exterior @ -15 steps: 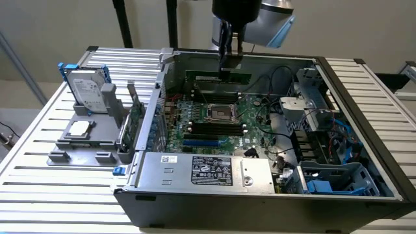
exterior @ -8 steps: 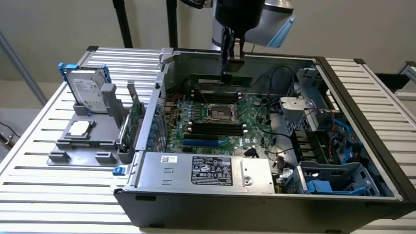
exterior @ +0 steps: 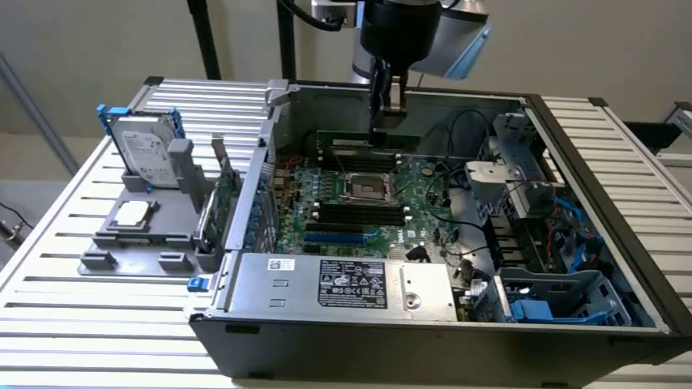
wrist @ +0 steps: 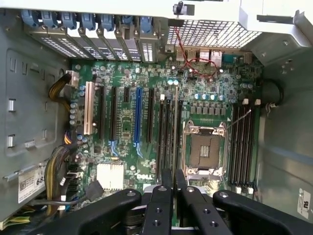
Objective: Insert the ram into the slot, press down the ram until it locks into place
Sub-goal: 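Insert the ram into the slot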
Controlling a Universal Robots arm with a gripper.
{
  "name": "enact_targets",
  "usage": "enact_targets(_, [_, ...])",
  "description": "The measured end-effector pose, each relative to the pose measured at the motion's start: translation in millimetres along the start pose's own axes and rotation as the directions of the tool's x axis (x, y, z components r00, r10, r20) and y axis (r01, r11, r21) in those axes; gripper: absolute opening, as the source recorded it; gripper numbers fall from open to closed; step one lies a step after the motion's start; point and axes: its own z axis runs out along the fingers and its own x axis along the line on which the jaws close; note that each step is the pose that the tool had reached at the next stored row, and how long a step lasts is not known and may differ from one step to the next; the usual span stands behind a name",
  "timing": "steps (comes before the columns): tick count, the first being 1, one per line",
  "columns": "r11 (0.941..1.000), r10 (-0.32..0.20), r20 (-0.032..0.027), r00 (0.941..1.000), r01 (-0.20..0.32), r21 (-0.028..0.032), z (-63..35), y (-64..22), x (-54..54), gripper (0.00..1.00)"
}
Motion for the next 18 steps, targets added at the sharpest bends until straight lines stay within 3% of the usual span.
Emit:
enact_targets(6, [1.0000, 0.000, -0.0002, 1.0000, 0.000, -0.0001, 10.8, -2.1, 0.1, 0.13])
enact_targets(18, [1.0000, 0.000, -0.0070, 1.0000, 0.000, -0.0002, 32.6, -4.4, 0.5, 0.13])
